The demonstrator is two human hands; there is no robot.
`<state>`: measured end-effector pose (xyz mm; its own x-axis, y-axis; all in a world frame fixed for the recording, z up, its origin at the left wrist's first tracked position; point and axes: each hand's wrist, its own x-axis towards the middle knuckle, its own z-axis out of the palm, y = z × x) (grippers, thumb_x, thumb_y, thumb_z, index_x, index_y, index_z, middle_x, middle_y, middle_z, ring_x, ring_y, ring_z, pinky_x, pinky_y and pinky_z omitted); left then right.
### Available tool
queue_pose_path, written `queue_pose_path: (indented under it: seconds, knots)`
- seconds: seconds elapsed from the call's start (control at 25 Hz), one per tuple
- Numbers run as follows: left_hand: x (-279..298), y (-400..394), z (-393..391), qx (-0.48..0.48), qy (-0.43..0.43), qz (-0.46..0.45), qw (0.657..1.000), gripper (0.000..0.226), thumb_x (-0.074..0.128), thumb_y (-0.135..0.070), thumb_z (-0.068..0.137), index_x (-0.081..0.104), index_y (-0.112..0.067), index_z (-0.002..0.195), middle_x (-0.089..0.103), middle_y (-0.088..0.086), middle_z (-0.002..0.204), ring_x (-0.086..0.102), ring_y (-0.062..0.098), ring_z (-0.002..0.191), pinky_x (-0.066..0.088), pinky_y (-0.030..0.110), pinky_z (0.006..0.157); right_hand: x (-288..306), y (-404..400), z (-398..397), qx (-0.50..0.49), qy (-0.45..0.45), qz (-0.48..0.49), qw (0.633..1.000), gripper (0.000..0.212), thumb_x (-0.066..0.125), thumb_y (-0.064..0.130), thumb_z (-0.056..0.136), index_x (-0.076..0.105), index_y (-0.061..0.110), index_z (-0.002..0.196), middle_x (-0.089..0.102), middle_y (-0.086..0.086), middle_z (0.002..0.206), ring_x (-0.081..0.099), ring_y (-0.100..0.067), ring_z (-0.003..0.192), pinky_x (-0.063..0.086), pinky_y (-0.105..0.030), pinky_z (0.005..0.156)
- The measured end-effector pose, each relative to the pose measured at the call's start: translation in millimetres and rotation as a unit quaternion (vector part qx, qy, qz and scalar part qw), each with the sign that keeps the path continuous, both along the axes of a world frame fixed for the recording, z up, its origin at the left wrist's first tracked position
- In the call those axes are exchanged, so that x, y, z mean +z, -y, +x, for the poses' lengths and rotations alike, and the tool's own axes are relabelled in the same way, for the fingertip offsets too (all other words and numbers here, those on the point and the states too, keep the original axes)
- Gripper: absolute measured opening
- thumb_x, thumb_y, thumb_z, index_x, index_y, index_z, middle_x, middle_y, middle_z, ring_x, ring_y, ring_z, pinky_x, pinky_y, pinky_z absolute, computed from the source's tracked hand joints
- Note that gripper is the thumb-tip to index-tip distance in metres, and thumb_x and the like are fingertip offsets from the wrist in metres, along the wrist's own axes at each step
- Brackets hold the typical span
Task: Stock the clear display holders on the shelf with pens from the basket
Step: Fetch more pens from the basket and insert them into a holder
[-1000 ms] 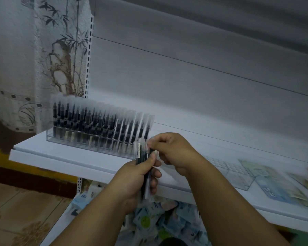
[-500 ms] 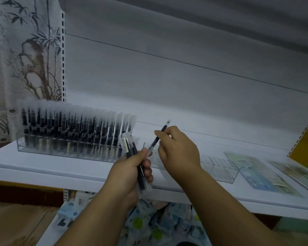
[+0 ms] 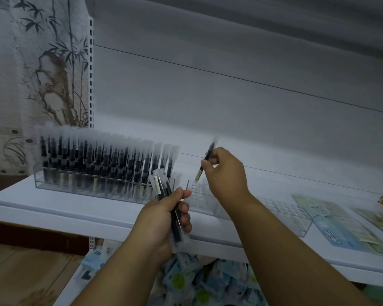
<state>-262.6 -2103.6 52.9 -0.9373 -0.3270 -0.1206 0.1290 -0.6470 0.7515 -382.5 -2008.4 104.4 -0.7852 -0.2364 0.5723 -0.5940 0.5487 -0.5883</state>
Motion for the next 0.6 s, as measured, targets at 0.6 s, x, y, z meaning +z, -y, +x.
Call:
queue_pose_path:
  seconds: [0.6]
  knots:
    - [-3, -3, -3, -0.031, 0.005, 0.013, 0.999, 0.03, 0.057, -0.028, 0.095, 0.067, -0.001, 0.104, 0.051, 0.005, 0.06, 0.043, 0.016, 0.046, 0.038, 0.028, 0.043, 0, 7, -16, 0.043, 0.123, 0.116, 0.985, 0.026, 0.069, 0.022, 0.089, 0.056, 0.011, 0.069, 0.05, 0.001, 0.058, 0.046, -0.014, 0.053, 0.044, -0.03, 0.06]
